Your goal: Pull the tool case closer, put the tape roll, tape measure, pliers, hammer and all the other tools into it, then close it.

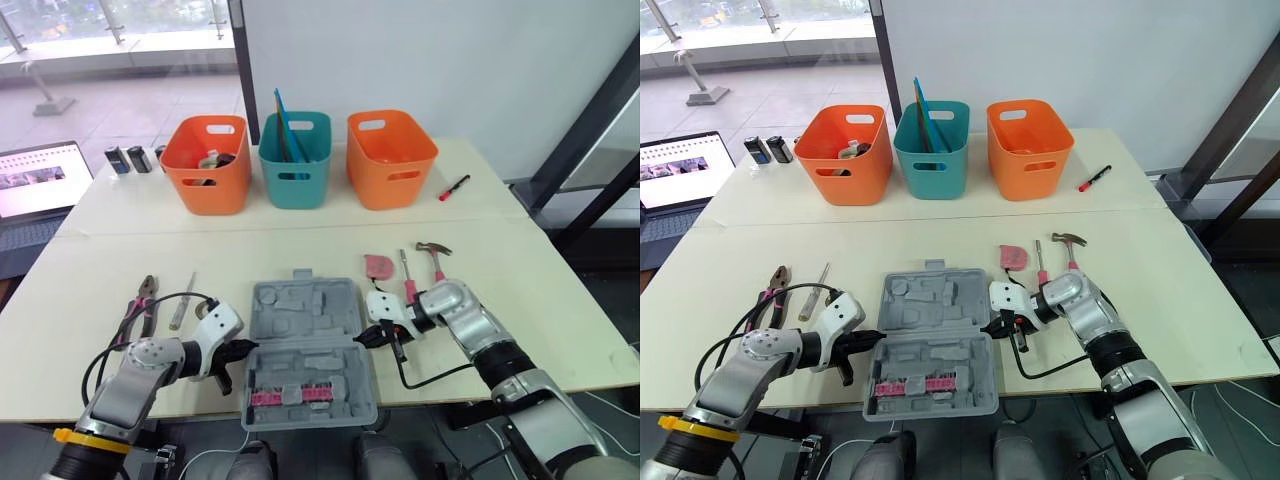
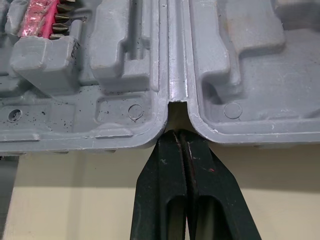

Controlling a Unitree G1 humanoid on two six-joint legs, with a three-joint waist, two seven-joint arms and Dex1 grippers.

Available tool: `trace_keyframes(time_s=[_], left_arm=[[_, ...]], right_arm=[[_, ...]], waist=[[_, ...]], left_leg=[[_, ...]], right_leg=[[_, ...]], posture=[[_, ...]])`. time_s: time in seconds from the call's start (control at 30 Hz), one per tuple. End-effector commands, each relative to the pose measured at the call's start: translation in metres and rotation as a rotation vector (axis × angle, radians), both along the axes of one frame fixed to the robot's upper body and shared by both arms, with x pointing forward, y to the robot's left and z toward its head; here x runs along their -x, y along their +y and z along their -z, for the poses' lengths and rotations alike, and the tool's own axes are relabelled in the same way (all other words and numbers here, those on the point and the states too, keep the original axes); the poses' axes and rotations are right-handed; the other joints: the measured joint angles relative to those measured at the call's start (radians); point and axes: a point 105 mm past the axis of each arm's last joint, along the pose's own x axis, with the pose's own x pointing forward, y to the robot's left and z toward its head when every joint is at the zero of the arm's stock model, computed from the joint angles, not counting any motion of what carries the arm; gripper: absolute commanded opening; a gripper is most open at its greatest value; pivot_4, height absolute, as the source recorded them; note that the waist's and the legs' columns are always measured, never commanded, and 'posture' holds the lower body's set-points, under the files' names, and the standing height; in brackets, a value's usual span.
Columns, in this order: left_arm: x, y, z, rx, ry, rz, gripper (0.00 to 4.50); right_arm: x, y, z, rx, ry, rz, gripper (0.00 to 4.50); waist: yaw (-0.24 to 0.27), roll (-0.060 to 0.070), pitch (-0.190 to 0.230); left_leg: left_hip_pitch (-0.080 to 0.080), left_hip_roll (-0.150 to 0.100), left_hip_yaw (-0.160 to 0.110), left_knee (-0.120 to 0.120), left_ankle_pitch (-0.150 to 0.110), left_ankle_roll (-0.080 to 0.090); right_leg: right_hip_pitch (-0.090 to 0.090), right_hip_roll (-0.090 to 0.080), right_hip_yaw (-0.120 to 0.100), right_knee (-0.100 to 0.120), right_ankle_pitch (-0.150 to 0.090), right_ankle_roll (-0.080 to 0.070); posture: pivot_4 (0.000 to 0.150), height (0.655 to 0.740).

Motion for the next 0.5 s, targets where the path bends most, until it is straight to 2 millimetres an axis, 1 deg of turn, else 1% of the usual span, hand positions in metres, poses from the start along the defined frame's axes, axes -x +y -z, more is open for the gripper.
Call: trace_keyframes(time_s=[0.03, 0.17, 0.27, 0.37, 0.5], left_arm=[[0.018, -0.008, 0.007, 0.019, 0.053, 0.028, 0.0], [0.026, -0.003, 0.006, 0.016, 0.066, 0.014, 0.0], [0.028, -0.002, 0.006, 0.02, 0.069, -0.002, 0.0], [0.026, 0.001, 0.008, 0.011, 0.061, -0.017, 0.0], [0.018, 0.004, 0.006, 0.001, 0.035, -0.044, 0.0]], right_arm=[[0.017, -0.001, 0.015, 0.039, 0.068, -0.042, 0.09], [0.026, -0.002, 0.017, 0.03, 0.093, -0.046, 0.09], [0.029, -0.005, 0.022, 0.041, 0.1, -0.03, 0.09], [0.028, -0.005, 0.022, 0.039, 0.102, -0.017, 0.09], [0.027, -0.006, 0.023, 0.045, 0.096, 0.0, 0.09]], waist=[[0.001, 0.0, 0.0], [0.002, -0.003, -0.002], [0.001, -0.003, -0.002], [0.001, -0.004, -0.003], [0.002, -0.004, -0.003]], left_leg=[[0.0, 0.0, 0.0, 0.0, 0.0, 0.0], [0.001, 0.0, 0.0, 0.0, 0.0, 0.0], [0.002, 0.0, 0.0, 0.0, 0.0, 0.0], [0.002, 0.0, 0.0, 0.0, 0.0, 0.0], [0.003, 0.0, 0.0, 0.0, 0.0, 0.0]], right_leg=[[0.0, 0.0, 0.0, 0.0, 0.0, 0.0], [0.001, 0.0, 0.0, 0.0, -0.001, -0.001], [0.002, 0.0, 0.0, -0.001, -0.001, -0.002], [0.002, 0.0, 0.0, -0.001, -0.002, -0.003], [0.003, 0.0, 0.0, -0.002, -0.002, -0.003]], posture=[[0.15, 0.7344], [0.15, 0.7344], [0.15, 0.7344], [0.15, 0.7344], [0.15, 0.7344]])
